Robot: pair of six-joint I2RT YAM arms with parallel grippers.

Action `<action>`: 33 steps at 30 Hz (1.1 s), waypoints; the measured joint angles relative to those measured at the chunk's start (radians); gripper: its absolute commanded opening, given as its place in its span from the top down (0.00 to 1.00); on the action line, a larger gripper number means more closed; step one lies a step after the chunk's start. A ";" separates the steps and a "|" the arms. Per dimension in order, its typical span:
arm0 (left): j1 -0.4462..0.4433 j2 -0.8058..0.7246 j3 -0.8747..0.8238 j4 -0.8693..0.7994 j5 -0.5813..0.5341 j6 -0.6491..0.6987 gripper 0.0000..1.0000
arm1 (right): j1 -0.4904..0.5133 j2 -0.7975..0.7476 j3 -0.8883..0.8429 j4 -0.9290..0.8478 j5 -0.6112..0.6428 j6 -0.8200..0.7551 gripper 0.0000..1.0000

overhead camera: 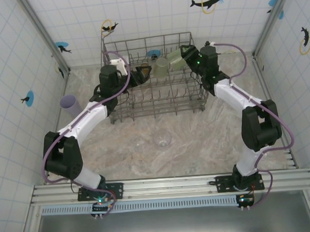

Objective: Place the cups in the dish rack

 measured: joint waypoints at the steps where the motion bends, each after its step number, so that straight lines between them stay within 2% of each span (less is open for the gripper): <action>1: 0.004 -0.002 0.000 -0.015 -0.012 -0.001 0.03 | 0.005 0.000 0.014 -0.009 0.023 -0.032 0.46; 14: 0.005 -0.018 0.001 -0.164 -0.083 0.052 0.03 | 0.013 0.080 0.177 -0.164 0.170 -0.347 0.46; 19: 0.005 -0.068 -0.024 -0.190 -0.152 0.087 0.03 | 0.013 0.117 0.226 -0.220 0.199 -0.443 0.46; 33: 0.005 -0.059 -0.025 -0.192 -0.174 0.112 0.03 | 0.017 0.238 0.344 -0.256 0.224 -0.594 0.46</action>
